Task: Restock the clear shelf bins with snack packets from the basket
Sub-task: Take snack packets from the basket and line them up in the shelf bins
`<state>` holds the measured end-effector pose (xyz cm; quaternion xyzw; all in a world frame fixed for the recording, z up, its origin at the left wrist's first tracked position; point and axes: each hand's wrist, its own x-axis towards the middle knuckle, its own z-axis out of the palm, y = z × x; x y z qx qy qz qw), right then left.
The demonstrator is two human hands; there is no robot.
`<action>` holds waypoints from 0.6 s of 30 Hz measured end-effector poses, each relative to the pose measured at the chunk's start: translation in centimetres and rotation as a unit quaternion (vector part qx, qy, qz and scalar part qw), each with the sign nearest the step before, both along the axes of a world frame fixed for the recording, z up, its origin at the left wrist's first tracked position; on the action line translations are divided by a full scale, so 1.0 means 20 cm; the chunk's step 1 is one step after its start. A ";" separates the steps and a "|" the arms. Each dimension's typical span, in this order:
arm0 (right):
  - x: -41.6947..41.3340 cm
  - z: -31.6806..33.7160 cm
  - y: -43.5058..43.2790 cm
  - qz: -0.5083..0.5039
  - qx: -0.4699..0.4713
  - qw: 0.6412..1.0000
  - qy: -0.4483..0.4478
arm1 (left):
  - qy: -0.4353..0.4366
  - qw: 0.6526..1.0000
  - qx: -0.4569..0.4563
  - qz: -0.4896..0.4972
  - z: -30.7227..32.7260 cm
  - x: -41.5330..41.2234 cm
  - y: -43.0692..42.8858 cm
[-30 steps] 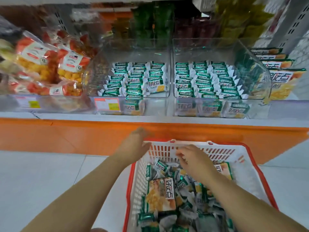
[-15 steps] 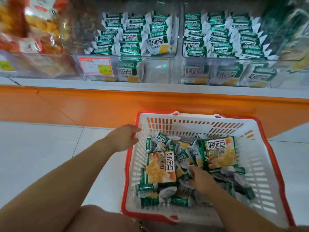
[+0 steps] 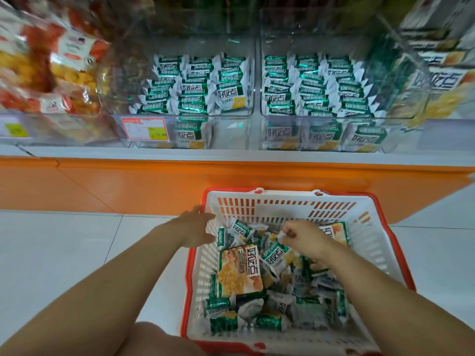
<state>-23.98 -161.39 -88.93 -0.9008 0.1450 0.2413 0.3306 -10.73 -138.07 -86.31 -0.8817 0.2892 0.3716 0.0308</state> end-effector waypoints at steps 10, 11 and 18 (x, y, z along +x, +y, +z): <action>0.27 0.84 0.10 0.028 0.020 0.975 -0.220 | -0.019 0.934 -0.353 0.059 0.65 -0.09 -0.16; 0.28 0.89 0.11 0.015 0.021 0.967 -0.253 | -0.039 0.924 -0.375 0.068 0.69 -0.08 -0.15; 0.34 0.97 0.01 -0.055 0.003 0.918 -0.392 | -0.176 0.887 -0.422 0.068 0.92 0.09 -0.15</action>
